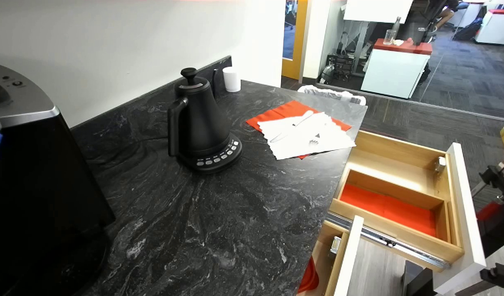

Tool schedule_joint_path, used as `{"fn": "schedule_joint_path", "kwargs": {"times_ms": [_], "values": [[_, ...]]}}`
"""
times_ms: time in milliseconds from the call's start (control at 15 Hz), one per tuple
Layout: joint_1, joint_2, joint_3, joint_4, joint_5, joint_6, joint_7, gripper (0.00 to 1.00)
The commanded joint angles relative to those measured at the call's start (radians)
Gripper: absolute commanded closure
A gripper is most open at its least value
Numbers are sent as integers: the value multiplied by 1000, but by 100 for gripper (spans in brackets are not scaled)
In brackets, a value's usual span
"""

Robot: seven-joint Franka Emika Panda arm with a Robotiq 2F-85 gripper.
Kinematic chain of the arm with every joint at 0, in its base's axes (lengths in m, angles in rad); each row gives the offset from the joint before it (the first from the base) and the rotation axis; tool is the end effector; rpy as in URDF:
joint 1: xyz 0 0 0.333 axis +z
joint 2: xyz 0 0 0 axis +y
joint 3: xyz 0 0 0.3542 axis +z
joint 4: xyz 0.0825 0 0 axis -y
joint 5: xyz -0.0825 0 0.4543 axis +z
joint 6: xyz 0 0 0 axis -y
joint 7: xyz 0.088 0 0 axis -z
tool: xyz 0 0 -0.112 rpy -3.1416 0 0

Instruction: Put the fork and knife inside the box in the drawer

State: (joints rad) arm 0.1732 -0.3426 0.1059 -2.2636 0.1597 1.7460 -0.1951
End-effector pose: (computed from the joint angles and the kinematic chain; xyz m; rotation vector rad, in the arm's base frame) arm 0.4582 0.1498 0.4900 -2.9501 -0.6337 0.2727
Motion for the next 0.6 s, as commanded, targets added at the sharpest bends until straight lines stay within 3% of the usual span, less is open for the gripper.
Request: {"fn": "schedule_joint_path", "kwargs": {"times_ms": [0,267,533], "values": [[-59,98,-21,-5,-15,158,92,0],[-115,248,-56,39,-6,351,183,0],[-146,370,-79,111,-25,448,341,0]]}}
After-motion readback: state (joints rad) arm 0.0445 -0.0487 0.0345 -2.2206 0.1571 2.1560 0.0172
